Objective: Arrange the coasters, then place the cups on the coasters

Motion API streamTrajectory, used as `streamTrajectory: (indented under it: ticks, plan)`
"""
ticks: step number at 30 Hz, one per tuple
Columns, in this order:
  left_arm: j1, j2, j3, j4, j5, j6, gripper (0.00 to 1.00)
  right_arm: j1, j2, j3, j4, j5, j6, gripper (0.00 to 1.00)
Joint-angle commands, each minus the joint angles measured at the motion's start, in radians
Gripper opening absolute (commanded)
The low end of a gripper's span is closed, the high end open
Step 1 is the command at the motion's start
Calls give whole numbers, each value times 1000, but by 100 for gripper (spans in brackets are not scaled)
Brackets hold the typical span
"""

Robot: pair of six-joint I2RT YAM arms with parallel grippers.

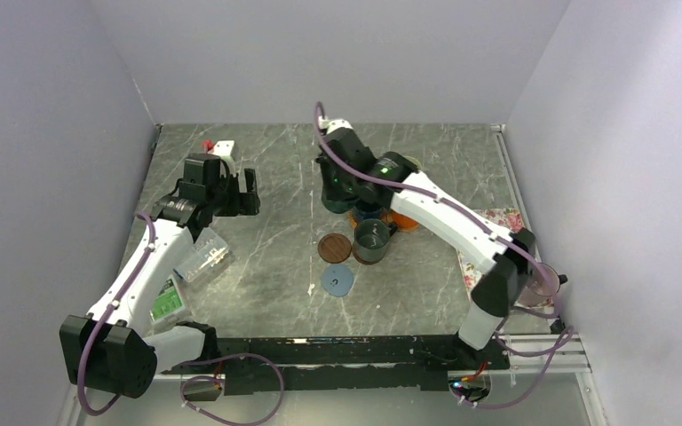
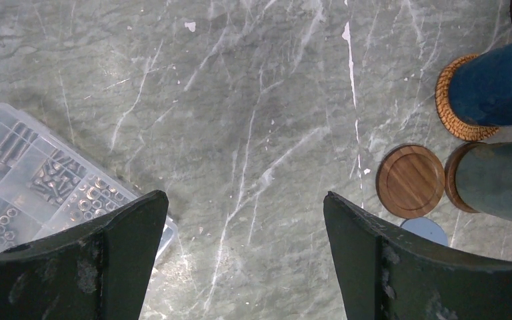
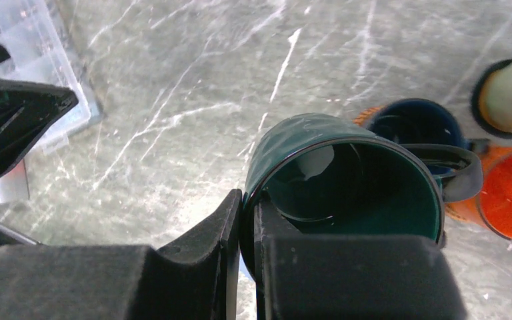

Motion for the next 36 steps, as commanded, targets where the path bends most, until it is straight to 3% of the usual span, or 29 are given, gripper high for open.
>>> streamTrajectory:
  ticks: [1,13,36]
  plan:
    - [4,-28,-6,37,2,-16,94,28,72,135,-49,-23,-63,0]
    - [4,-42,-5,33,-46,-17,94,61,207,127,-3,-141,-54,0]
    - [4,-38,-7,36,-34,-13,94,65,271,3,49,-115,-23,0]
